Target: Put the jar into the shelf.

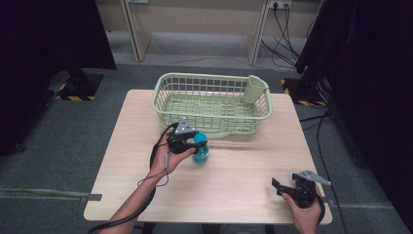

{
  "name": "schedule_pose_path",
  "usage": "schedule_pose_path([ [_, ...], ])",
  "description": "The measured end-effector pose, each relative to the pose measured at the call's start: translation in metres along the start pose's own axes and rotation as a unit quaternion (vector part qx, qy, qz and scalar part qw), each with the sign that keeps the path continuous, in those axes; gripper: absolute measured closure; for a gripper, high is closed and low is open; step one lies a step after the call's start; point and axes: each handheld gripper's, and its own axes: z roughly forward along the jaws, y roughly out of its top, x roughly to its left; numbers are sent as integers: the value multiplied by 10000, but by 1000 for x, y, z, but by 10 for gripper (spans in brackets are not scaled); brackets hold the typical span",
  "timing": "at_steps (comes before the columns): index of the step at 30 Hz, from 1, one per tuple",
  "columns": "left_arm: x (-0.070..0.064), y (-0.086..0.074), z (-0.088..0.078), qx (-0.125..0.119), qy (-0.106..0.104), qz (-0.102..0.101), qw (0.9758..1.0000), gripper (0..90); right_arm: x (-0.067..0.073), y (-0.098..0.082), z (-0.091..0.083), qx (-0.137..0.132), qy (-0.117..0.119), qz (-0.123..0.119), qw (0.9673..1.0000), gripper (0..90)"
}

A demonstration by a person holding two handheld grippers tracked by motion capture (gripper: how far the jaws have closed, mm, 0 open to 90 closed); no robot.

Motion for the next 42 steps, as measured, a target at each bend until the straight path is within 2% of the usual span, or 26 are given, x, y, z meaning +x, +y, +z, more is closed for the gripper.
schedule_pose_path([
  [15, -7, 28, -18, -266, 86, 103, 9996, 486, 0, 0, 0, -2, 3, 0, 10000, 72],
  [42, -3, 76, -40, -705, 327, 176, 9968, 485, 0, 0, 0, -11, 2, -2, 10000, 72],
])
